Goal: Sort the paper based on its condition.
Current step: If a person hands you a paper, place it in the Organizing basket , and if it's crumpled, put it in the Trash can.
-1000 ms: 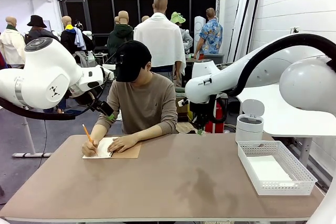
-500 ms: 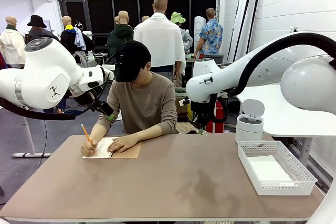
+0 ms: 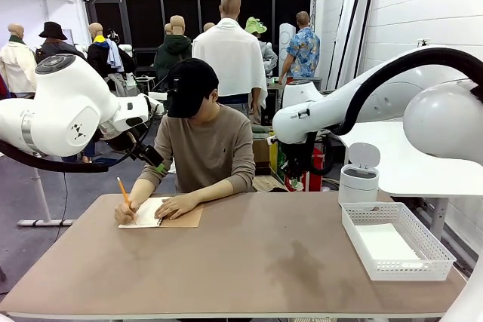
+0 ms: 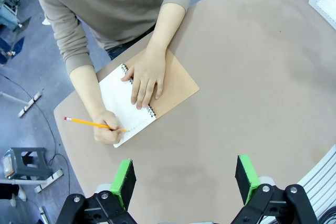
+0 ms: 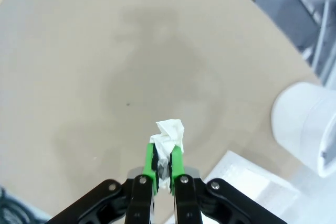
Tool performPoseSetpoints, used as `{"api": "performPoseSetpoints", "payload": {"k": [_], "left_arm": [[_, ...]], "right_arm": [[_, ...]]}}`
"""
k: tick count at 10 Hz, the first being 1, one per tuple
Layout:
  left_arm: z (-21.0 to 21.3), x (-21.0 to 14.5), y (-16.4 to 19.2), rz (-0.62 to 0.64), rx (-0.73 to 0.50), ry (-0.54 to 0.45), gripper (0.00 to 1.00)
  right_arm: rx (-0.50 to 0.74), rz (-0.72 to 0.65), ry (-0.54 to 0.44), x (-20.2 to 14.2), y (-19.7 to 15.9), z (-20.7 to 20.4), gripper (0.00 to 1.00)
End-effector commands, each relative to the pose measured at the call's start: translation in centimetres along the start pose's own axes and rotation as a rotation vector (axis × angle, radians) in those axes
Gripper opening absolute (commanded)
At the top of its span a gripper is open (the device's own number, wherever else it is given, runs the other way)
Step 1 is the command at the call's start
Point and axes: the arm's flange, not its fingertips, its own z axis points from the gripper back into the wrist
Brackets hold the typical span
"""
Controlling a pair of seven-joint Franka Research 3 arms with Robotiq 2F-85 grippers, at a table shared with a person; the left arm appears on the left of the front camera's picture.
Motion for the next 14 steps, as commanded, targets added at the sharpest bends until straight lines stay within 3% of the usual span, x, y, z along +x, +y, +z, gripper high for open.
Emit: {"api": "performPoseSetpoints", "payload": {"k": [1,8,14], "left_arm": [[0.0,0.0,0.0,0.002,0.0,0.001,1.0],[0.0,0.0,0.0,0.002,0.0,0.001,1.0],[0.0,0.0,0.0,0.002,0.0,0.001,1.0]], "right_arm": [[-0.041,-0.134,-0.003,1.1,-2.7,0.0,0.12],[-0.227,-0.496,-0.028,0.1,-14.4,2.9,0.12],[-0.304,-0.661,-0.062,-1.5,-18.4,0.1,0.12]]}}
